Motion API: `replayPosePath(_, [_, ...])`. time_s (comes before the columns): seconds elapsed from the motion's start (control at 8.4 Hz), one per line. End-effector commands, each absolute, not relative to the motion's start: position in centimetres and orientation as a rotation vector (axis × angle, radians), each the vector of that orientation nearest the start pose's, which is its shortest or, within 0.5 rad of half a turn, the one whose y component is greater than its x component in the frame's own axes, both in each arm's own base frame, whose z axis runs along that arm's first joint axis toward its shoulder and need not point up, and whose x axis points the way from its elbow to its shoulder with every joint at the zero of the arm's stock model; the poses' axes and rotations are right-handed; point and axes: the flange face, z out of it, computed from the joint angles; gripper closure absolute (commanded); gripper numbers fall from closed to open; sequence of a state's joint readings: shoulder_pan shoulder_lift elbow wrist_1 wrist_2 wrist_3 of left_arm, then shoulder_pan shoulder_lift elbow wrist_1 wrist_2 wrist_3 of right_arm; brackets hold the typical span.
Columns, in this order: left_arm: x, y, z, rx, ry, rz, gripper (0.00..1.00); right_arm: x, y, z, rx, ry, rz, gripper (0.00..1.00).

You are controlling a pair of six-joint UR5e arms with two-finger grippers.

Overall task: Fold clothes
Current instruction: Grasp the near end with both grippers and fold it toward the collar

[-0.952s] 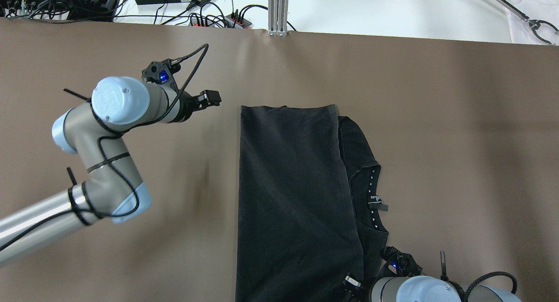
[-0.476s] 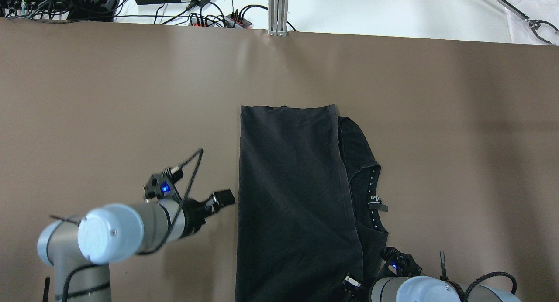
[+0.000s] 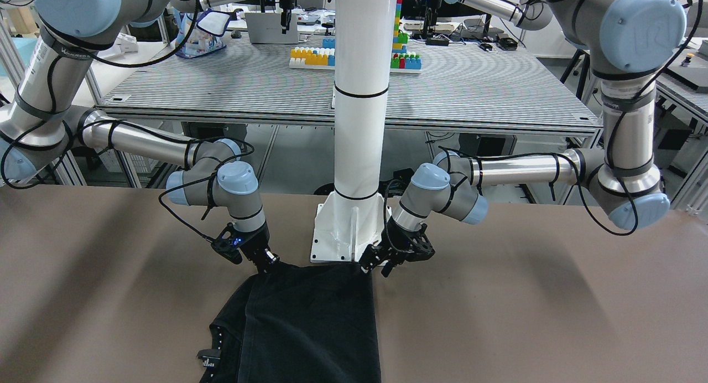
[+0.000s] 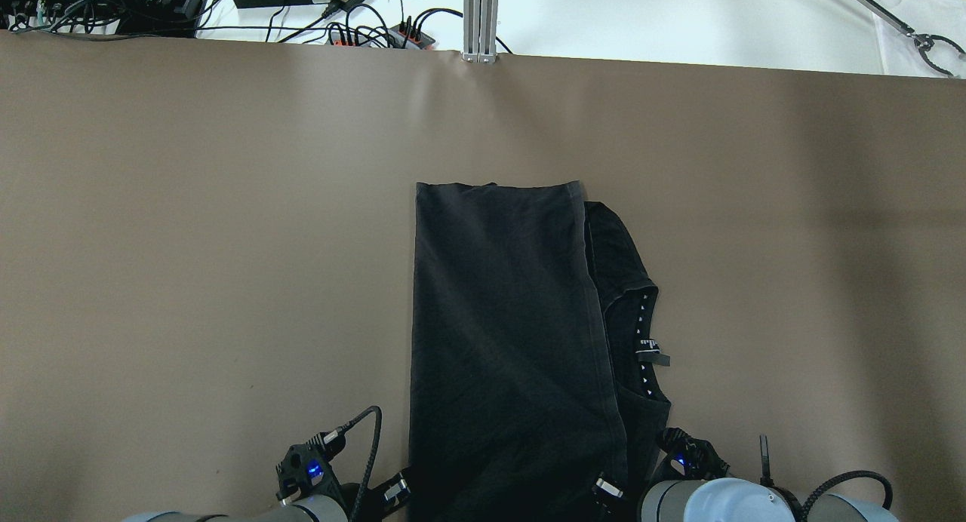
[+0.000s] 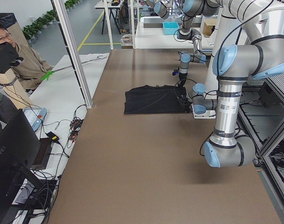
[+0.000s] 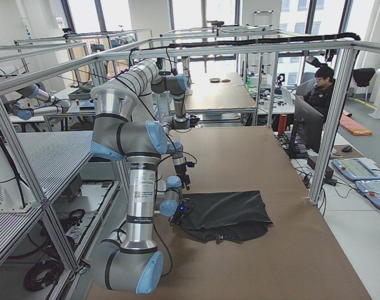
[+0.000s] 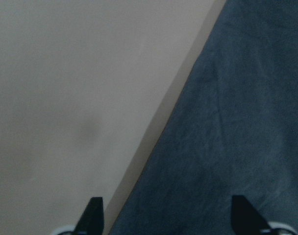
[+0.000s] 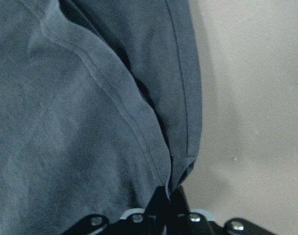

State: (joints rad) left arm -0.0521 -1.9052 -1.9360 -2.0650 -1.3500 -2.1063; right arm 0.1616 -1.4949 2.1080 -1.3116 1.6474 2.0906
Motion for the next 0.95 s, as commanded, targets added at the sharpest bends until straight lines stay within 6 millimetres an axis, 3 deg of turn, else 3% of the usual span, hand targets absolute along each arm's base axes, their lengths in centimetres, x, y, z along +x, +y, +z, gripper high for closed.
replayPosePath(0.0, [57.1, -15.3, 26.0, -0.119, 1.212, -0.633, 0.25, -46.5, -20.3, 34.6, -0.233, -0.864, 0.602, 1.00])
replayPosePath(0.48, [58.5, -14.7, 27.0, -0.128, 1.190, -0.641, 0.37, -46.5, -20.3, 34.5, -0.235, -0.867, 0.601, 1.00])
replayPosePath(0.59, [58.5, -14.7, 26.9, -0.130, 1.192, -0.642, 0.53, -46.5, -20.3, 34.5, -0.235, -0.867, 0.601, 1.00])
replayPosePath(0.71, [58.4, -14.8, 26.6, -0.136, 1.197, -0.648, 0.94, -46.5, -20.3, 34.4, -0.235, -0.868, 0.601, 1.00])
replayPosePath(0.83, [58.3, -14.8, 26.7, -0.137, 1.196, -0.647, 1.00, -46.3, -20.3, 34.1, -0.236, -0.874, 0.600, 1.00])
